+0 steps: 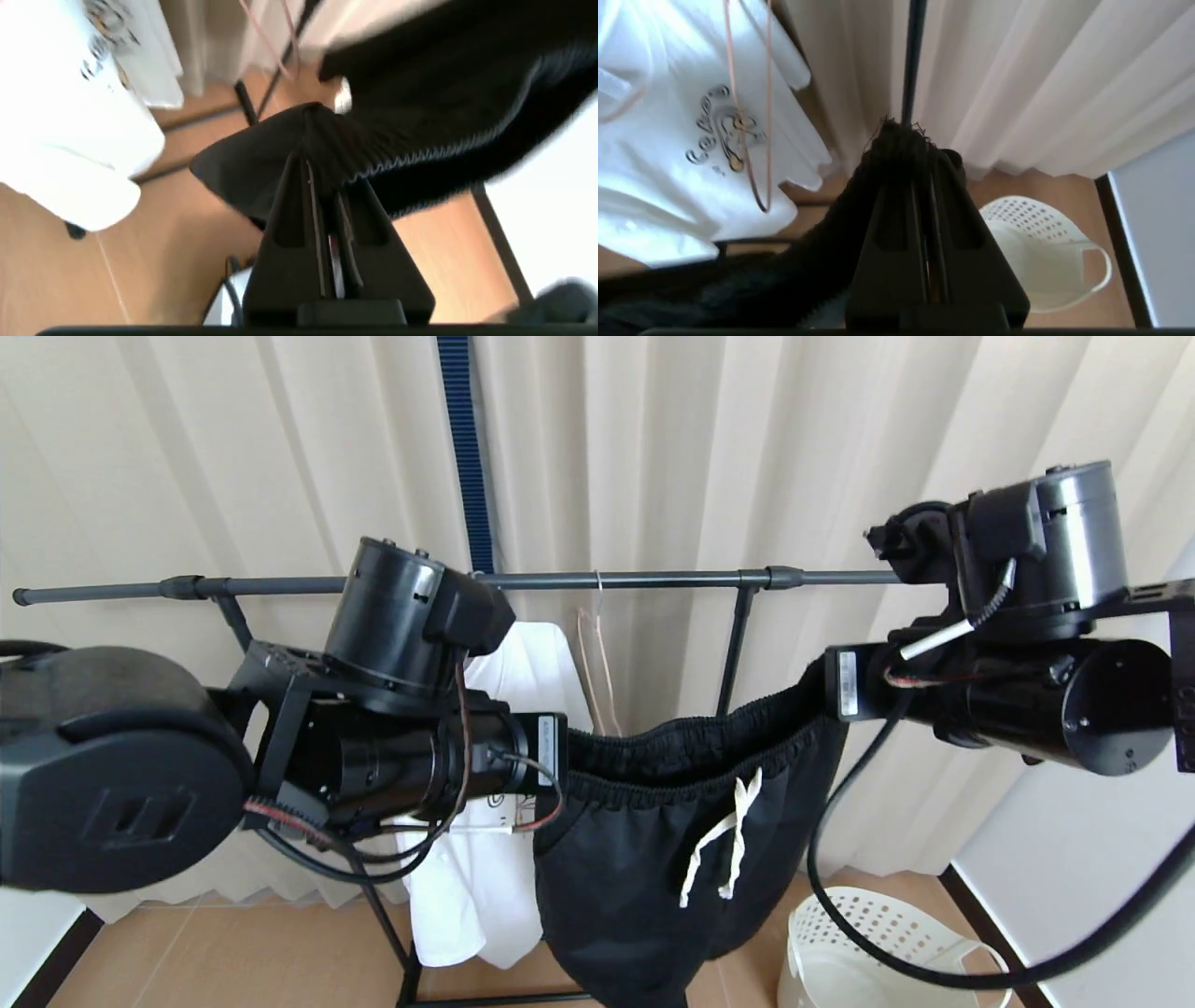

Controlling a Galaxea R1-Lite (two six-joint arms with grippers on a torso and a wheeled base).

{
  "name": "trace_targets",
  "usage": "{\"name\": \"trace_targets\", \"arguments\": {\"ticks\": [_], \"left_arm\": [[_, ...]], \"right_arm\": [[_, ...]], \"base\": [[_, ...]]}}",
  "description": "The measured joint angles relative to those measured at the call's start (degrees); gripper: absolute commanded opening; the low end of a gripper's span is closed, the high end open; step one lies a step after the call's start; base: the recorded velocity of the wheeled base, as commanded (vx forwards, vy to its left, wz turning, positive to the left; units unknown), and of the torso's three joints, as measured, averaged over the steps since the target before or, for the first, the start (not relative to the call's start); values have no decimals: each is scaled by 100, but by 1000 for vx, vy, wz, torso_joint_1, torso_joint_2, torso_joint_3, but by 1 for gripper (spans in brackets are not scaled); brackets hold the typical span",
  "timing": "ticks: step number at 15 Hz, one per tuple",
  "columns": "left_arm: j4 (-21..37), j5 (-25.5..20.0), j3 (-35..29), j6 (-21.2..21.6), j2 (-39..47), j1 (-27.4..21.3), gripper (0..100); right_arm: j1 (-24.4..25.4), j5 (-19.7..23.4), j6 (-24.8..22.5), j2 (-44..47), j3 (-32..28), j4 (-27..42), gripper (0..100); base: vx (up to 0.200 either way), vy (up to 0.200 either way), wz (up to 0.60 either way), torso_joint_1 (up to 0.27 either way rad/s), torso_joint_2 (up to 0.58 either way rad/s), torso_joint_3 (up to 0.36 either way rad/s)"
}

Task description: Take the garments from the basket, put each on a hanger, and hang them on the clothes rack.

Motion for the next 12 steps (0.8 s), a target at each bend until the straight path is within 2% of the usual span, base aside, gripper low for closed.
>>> {"name": "trace_targets", "arguments": {"ticks": [2, 4, 5, 9, 11, 12], "left_arm": [[1, 162, -613, 13, 328, 138, 0], [12, 339, -1172, 27, 694, 172, 0], [9, 380, -1335, 32, 813, 174, 0], [37, 395, -2100, 40, 1146, 146, 0], [48, 400, -2360, 40, 1212, 72, 0], [45, 397, -2406, 40, 1224, 12, 0]], "right_arm": [[33, 13, -472, -202, 585, 29, 0], [79, 22, -561, -282, 861, 38, 0], [104, 24, -562, -295, 916, 35, 100], [195, 63, -619, -276, 1091, 233, 100], [283, 250, -1026, -284, 1364, 383, 100], [407, 488, -1232, -290, 1574, 308, 100]], "base": [[0, 0, 0, 0, 0, 0], [0, 0, 0, 0, 0, 0], [0, 0, 0, 0, 0, 0], [0, 0, 0, 0, 0, 0], [0, 0, 0, 0, 0, 0], [0, 0, 0, 0, 0, 0]]}}
